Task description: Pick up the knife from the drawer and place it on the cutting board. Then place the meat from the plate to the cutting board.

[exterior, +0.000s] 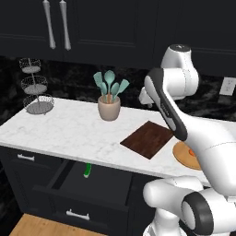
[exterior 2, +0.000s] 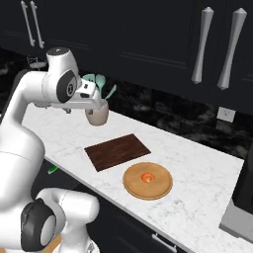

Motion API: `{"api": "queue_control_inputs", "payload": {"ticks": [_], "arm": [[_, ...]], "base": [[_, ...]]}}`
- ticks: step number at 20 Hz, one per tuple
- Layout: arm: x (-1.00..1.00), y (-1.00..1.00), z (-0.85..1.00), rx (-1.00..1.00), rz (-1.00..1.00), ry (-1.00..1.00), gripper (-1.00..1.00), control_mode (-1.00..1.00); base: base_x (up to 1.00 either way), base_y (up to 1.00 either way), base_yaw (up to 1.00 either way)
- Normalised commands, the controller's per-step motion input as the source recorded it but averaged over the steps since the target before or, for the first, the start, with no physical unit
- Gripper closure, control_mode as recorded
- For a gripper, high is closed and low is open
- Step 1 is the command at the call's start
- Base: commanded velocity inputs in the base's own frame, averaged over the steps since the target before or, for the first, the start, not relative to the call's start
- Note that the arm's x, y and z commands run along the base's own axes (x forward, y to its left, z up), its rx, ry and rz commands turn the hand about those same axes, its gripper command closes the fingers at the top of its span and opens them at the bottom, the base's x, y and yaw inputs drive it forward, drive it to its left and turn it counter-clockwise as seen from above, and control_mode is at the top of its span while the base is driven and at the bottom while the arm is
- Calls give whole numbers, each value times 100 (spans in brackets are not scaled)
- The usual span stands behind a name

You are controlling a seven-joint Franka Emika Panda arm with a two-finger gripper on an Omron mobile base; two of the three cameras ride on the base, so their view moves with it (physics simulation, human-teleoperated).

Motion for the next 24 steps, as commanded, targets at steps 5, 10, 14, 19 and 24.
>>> {"api": "queue_control_inputs", "payload": {"ticks": [5,10,14,19,24], "arm": [[0,0,0,0,0,0,-100,100],[-57,75,-55,0,-1,8,-100,-100],[-14,100,-78,0,-13,15,-100,-100],[18,100,-80,0,-9,25,-100,-100],[29,99,-99,0,-3,34,-100,-100]], "base": [[-7,0,0],[0,0,0],[0,0,0],[0,0,0],[0,0,0]]}}
